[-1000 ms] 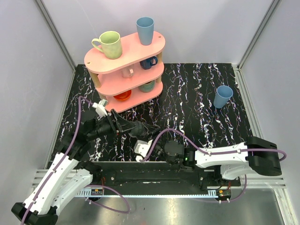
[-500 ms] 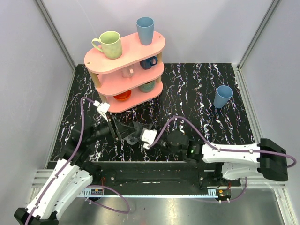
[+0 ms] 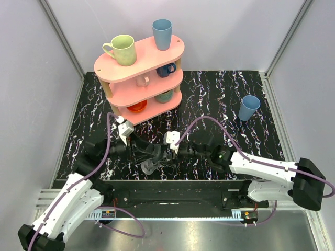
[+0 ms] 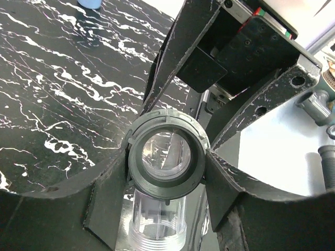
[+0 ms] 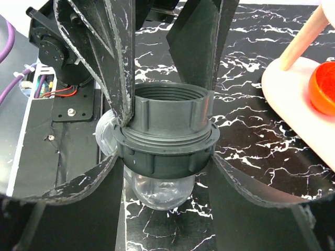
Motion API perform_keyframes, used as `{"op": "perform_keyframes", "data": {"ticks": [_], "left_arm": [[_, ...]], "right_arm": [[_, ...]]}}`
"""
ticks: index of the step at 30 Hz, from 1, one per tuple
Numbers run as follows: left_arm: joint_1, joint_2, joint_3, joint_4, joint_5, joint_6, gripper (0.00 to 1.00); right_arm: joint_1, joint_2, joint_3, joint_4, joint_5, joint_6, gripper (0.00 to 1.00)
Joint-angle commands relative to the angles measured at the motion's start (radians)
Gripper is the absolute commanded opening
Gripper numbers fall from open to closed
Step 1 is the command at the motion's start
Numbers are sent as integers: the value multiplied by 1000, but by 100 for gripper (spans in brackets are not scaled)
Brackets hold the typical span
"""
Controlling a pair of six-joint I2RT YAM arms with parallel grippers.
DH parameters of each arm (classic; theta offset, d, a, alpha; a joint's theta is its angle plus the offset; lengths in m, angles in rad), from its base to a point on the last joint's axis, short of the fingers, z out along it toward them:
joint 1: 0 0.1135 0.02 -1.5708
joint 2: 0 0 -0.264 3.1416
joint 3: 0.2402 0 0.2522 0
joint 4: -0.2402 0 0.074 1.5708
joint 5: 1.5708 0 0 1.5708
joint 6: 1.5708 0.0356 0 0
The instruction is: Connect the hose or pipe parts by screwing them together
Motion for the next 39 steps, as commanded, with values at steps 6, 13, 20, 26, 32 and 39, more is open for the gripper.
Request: {"op": "perform_keyframes", "data": {"ticks": [6,13,20,26,32,39], "left_arm": [[-5,-6,152,-134,-151,-20,95],[-5,94,313,-405,-324,-280,94],[-1,103,318,-432,-407,-573,94],[1,-1,216,-275,-461,-845,94],[1,-15,177,-284,-464,-933,94],[1,-22,171,-298,-497,-920,93]], "right_arm": [[13,-16,37,8,23,-4,0],[14,-30,10,66,242,-81,0],[138,-39,-91,336,604,-354,0],[252,65,-116,543,826,-581,0],[309,150,-110,701,912,-670,0],[346,214,-88,752,943,-705,0]]}}
